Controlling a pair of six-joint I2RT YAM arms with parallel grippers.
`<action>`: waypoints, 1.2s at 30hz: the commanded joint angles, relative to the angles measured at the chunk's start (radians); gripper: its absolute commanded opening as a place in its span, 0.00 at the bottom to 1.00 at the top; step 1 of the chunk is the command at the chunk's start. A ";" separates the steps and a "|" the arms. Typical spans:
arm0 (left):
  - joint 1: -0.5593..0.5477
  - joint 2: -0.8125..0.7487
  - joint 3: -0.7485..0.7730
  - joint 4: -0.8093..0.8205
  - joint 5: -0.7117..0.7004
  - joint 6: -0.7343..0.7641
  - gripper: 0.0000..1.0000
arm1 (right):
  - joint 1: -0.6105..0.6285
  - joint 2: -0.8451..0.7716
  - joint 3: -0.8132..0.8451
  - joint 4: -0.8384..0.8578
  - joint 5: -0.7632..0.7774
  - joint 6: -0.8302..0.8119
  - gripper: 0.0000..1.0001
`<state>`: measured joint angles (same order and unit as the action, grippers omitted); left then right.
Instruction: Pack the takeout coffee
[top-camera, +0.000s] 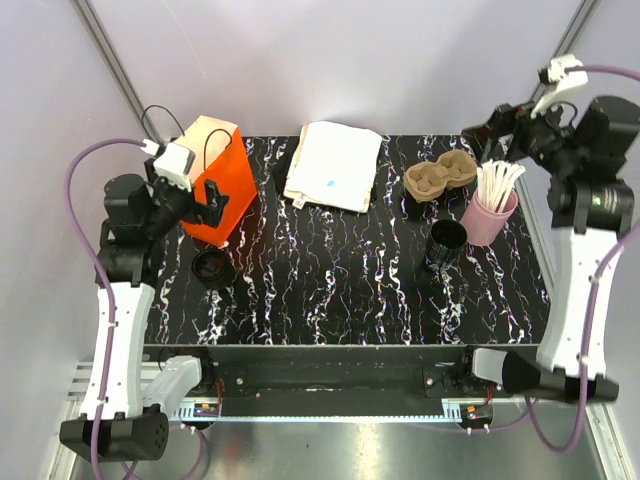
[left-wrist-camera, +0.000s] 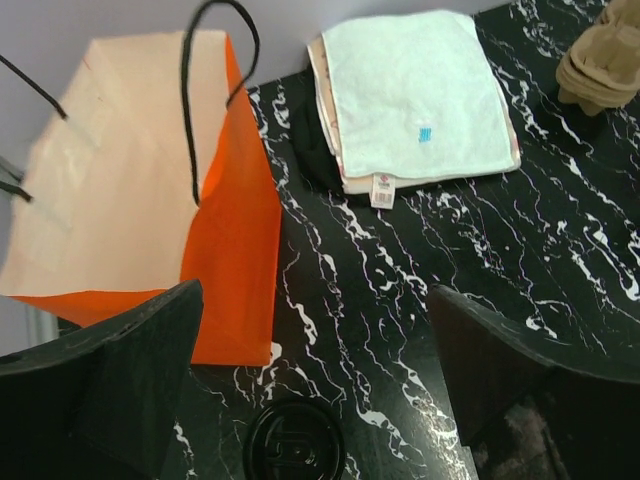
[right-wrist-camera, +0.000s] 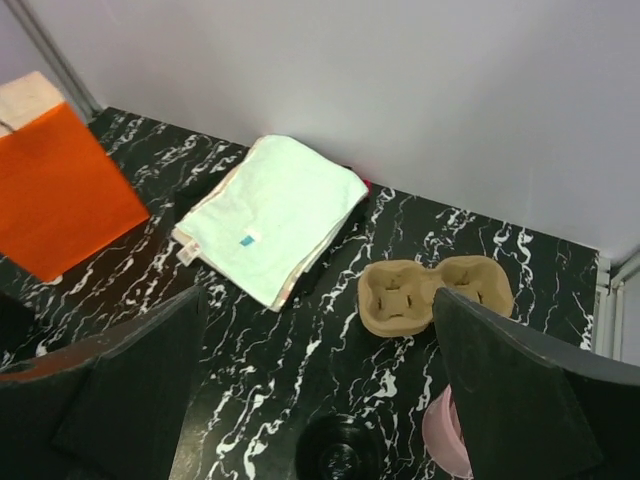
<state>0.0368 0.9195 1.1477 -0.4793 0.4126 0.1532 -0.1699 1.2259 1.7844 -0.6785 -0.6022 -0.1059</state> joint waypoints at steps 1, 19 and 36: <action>0.000 0.002 -0.071 0.131 0.071 0.019 0.99 | 0.007 0.153 0.114 -0.012 0.088 -0.052 1.00; -0.008 0.013 -0.174 0.140 0.184 0.045 0.99 | 0.108 0.846 0.796 -0.363 0.258 -0.256 1.00; -0.009 0.039 -0.192 0.140 0.219 0.043 0.99 | 0.248 1.119 0.842 -0.366 0.597 -0.364 1.00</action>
<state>0.0299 0.9577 0.9569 -0.3935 0.5922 0.1856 0.0765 2.3001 2.5767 -1.0451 -0.0925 -0.4458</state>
